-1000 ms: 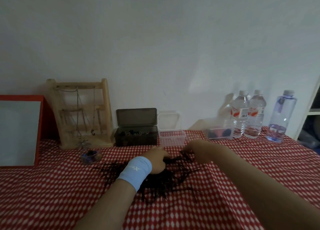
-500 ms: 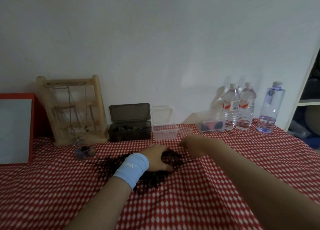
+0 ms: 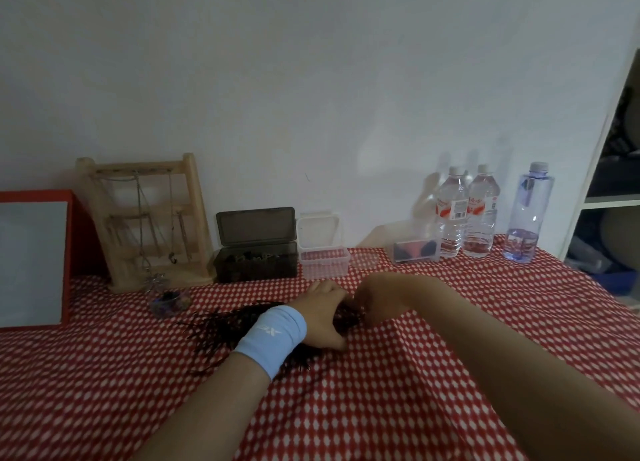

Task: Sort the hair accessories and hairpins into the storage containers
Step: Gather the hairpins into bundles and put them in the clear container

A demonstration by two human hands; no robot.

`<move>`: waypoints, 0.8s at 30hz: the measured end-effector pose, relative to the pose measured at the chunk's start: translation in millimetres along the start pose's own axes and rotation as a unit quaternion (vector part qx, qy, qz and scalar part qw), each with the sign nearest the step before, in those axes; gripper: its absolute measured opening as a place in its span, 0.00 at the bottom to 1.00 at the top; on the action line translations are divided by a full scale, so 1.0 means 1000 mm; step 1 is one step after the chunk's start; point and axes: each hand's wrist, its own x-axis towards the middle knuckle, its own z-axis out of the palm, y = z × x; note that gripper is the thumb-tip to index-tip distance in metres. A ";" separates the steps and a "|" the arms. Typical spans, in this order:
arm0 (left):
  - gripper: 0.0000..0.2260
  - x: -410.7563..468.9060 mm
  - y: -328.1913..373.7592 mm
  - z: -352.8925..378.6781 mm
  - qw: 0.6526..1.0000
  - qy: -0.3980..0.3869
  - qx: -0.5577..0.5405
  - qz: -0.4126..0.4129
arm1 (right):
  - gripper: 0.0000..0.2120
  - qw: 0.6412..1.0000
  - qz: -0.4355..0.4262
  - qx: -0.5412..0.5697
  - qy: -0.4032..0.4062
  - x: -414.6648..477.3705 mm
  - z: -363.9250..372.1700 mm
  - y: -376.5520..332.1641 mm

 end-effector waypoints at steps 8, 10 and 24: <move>0.38 -0.003 -0.042 -0.007 0.998 0.009 -0.029 -0.061 | 0.09 0.996 -0.055 0.043 0.051 0.009 -0.001 -0.016; 0.42 -0.003 -0.047 -0.001 0.996 -0.018 -0.055 -0.066 | 0.09 0.994 -0.083 0.048 0.050 0.018 0.000 -0.024; 0.26 0.020 -0.067 -0.011 0.997 -0.010 -0.071 -0.027 | 0.32 0.995 -0.099 0.024 -0.001 0.037 0.004 -0.025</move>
